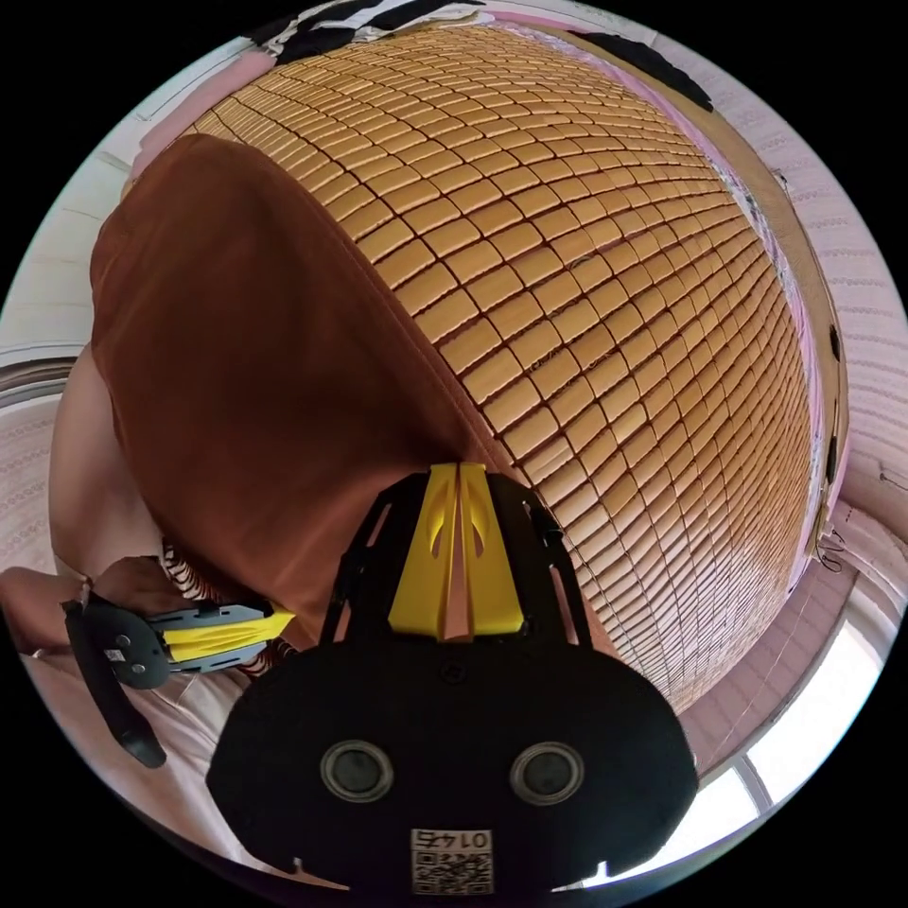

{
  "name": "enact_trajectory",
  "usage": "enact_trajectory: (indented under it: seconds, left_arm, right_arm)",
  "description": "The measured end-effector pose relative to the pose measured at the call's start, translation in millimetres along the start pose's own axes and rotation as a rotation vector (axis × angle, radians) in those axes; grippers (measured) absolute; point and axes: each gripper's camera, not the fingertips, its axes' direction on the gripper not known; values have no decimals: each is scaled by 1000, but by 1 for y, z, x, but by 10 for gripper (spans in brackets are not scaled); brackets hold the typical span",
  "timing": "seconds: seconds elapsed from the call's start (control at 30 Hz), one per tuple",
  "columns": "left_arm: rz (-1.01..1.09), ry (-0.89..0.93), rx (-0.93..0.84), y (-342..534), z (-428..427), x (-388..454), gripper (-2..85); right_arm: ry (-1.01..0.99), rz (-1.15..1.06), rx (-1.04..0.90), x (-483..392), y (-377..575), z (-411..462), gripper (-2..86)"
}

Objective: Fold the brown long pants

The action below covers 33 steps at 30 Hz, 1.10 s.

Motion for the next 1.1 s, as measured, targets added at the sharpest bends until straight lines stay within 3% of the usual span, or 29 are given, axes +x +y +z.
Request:
enact_trajectory:
  seconds: [0.23, 0.3, 0.4, 0.53, 0.63, 0.77, 0.87, 1.1]
  left_arm:
    - [104, -2, -19, -6, 44, 7, -10]
    - [90, 6, -22, -7, 52, 7, -10]
    - [62, 83, -10, -8, 60, 2, -10]
    - [-11, 353, 71, 0, 53, -11, -9]
    - [-35, 221, 123, 3, 53, 1, -5]
    - [-57, 245, 136, -15, 75, 24, 27]
    - [-2, 289, 119, -45, 95, 56, 47]
    - [168, 271, 134, -123, 138, 143, 82]
  right_arm:
    - [-93, -14, -161, 29, -9, 19, -7]
    - [-95, 14, -126, 34, 5, 22, -7]
    - [-209, 170, 81, 60, 59, 26, -7]
    - [-451, 422, 475, 89, 221, 37, -5]
    - [-439, 774, 650, 113, 371, 67, 1]
    - [-497, 1139, 793, 145, 566, 115, 41]
    - [-361, 1281, 768, 155, 658, 141, 77]
    - [-432, 1231, 625, 201, 725, 209, 120]
